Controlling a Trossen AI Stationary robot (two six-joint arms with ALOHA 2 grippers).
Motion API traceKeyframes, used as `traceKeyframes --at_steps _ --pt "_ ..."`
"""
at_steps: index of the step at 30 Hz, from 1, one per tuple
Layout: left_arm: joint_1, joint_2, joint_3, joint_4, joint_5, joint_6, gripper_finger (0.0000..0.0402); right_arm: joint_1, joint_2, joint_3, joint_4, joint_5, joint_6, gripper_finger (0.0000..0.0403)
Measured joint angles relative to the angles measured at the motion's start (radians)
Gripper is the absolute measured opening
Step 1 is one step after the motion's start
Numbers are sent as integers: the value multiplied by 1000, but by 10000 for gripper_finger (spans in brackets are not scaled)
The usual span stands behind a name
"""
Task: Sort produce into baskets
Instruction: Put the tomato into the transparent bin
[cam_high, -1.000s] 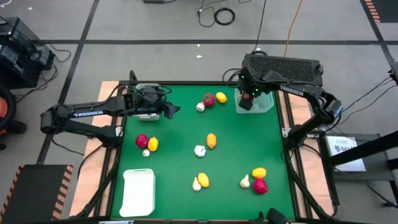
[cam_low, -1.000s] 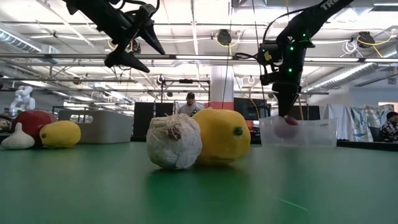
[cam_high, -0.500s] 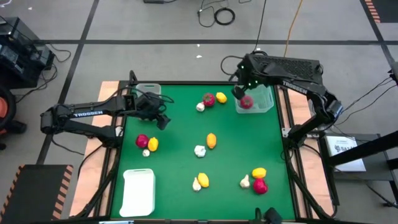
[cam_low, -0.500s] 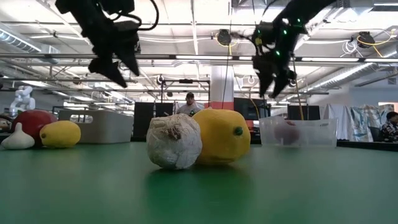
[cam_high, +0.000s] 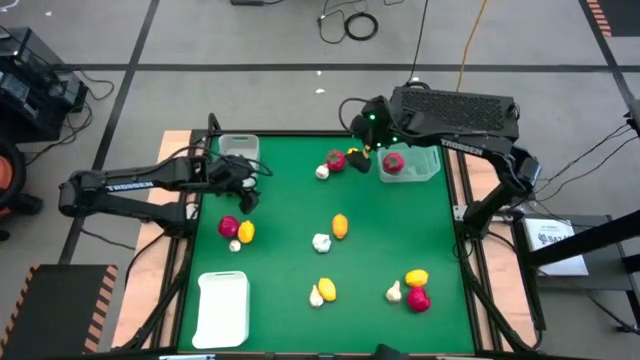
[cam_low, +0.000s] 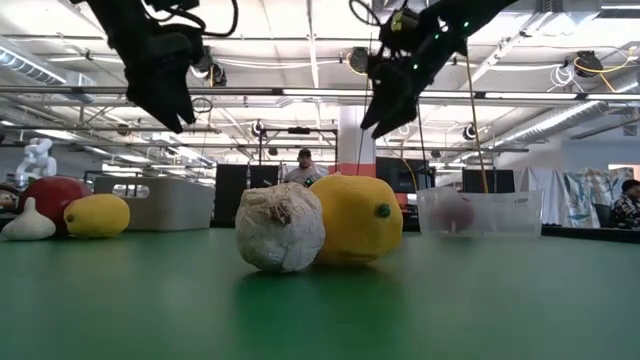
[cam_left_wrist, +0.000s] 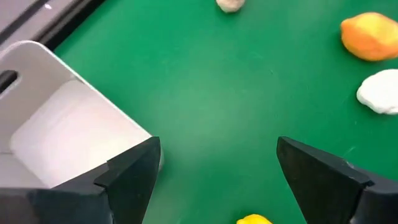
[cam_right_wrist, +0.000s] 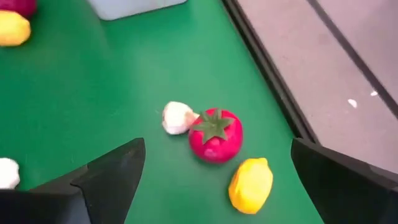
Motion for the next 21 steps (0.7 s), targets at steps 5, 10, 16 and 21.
traceKeyframes --at_steps 5,10,16,21 --pt "-4 -54 0 -27 -37 -25 329 4 80 0 54 -90 -102 393" --pt "-4 -87 0 -45 -43 -63 329 -9 164 0 50 -101 -199 393" --pt "-4 -93 0 -45 -44 -112 329 -9 279 118 -4 -35 -331 393" --pt "-4 -93 0 -44 -49 -157 329 -9 403 292 -144 -28 -410 393"
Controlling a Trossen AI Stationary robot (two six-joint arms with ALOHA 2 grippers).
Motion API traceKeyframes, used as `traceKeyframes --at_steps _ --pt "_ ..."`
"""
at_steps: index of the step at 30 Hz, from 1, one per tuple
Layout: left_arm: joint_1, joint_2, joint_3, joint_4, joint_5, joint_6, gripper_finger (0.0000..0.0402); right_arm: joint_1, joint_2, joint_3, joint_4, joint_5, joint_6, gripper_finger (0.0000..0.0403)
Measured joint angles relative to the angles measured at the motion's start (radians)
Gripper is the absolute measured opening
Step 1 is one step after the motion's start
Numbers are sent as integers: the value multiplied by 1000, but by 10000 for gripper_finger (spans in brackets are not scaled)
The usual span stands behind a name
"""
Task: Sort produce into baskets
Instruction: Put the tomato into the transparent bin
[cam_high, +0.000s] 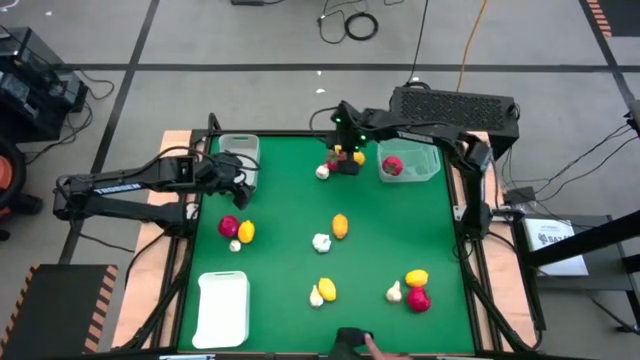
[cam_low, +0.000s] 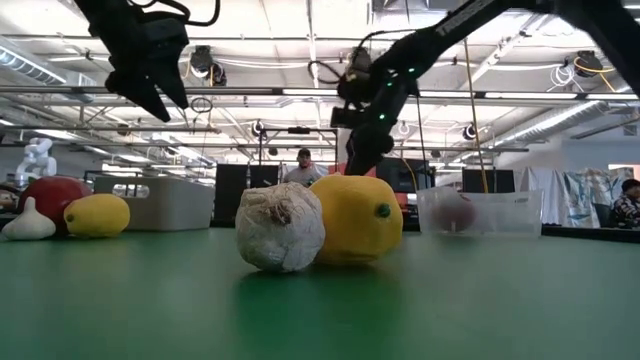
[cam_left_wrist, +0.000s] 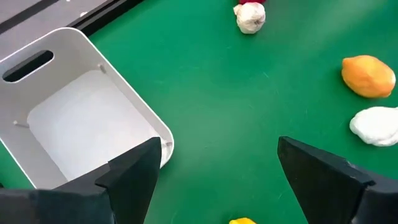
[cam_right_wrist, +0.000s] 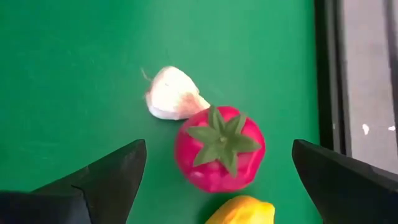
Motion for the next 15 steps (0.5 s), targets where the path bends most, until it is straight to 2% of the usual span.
traceKeyframes --at_steps 9,15 --pt "-4 0 0 4 -17 -61 329 -2 195 290 -272 61 -70 393" --pt "-6 0 0 5 -45 -76 329 -5 240 321 -306 62 -74 393"
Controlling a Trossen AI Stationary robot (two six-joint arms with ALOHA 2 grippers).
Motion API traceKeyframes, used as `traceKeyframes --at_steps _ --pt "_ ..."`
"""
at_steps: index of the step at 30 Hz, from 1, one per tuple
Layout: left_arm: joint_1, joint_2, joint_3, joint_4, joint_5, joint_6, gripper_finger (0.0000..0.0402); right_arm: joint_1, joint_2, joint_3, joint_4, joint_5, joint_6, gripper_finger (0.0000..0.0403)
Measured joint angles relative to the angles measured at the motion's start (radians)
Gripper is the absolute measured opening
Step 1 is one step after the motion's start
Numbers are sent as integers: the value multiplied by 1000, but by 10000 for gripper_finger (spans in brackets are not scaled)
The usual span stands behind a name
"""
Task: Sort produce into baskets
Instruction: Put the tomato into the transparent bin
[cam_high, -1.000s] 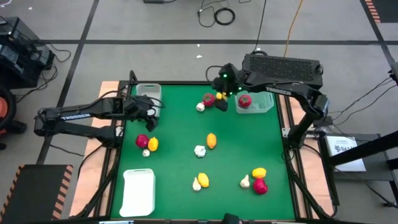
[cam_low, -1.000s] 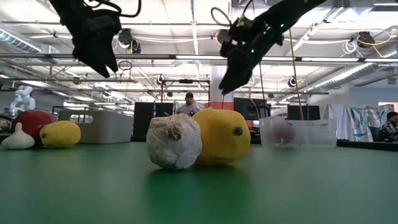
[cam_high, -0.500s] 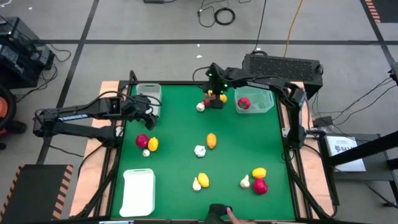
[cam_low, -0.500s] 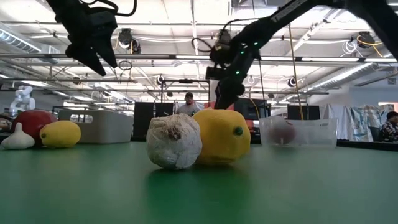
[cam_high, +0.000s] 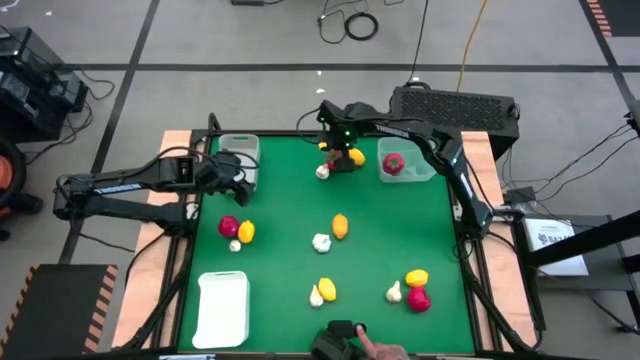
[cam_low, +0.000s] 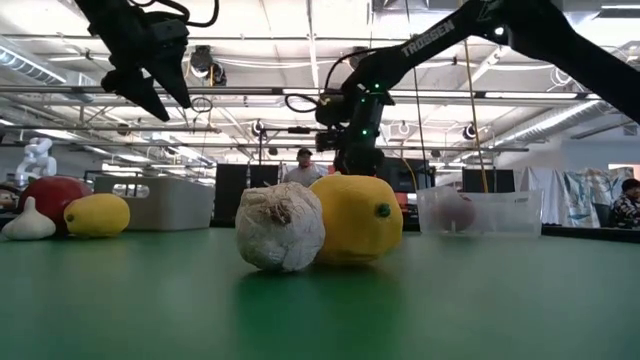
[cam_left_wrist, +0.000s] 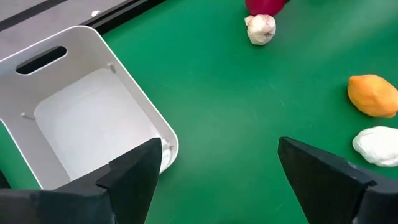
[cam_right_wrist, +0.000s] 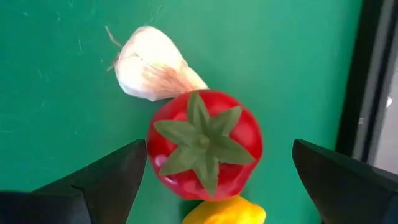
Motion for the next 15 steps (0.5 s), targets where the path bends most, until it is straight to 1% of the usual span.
traceKeyframes --at_steps 4,15 --pt "0 0 0 0 -1 0 329 1 19 0 5 1 2 393" --pt "0 0 0 0 -6 8 329 7 20 0 18 2 45 391"
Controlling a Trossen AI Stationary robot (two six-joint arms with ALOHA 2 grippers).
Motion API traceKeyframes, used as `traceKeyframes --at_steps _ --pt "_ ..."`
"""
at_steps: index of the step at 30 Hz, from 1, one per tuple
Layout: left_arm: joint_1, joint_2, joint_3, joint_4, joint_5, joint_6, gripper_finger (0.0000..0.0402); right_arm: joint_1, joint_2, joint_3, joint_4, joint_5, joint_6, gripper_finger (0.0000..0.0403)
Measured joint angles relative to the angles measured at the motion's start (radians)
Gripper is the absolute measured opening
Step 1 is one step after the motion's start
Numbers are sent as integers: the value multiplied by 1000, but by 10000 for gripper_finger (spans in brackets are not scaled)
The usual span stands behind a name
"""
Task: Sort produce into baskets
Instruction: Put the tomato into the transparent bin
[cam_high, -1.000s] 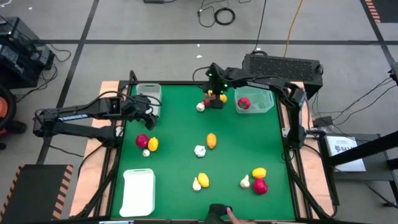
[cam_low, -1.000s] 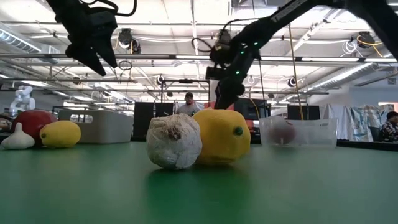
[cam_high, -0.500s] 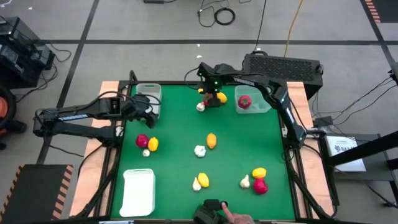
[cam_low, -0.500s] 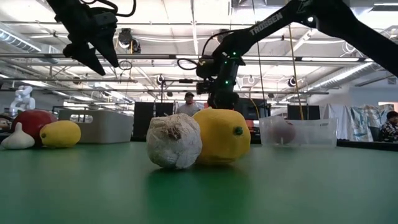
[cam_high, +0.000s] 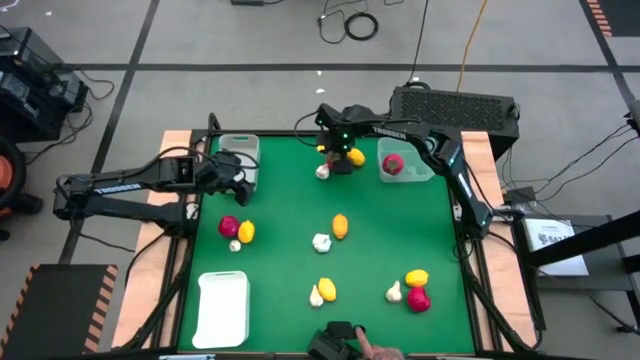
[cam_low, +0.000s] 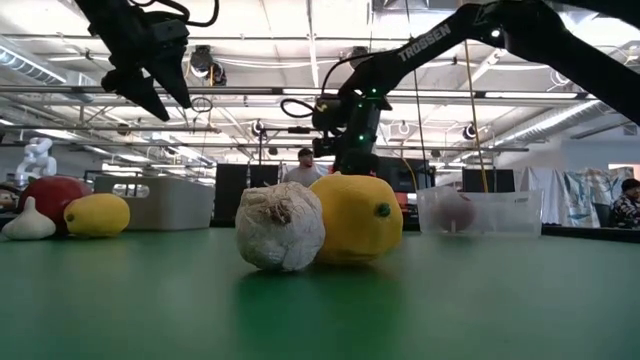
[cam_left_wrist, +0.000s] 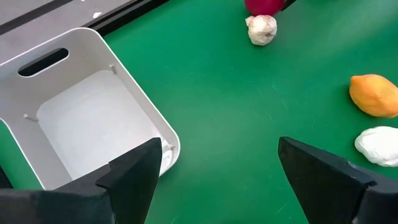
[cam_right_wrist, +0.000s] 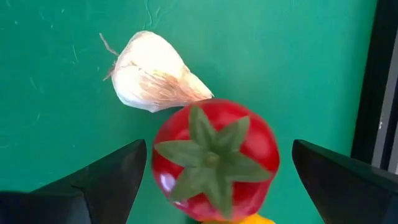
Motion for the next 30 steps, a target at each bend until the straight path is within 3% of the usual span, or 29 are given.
traceKeyframes --at_steps 13,24,30 --pt "0 0 0 0 0 -5 329 5 15 -13 10 75 58 388" --pt "0 0 0 0 0 -8 329 12 15 -13 8 76 92 298" --pt "0 0 0 0 0 -7 329 9 -10 41 -31 74 126 292"
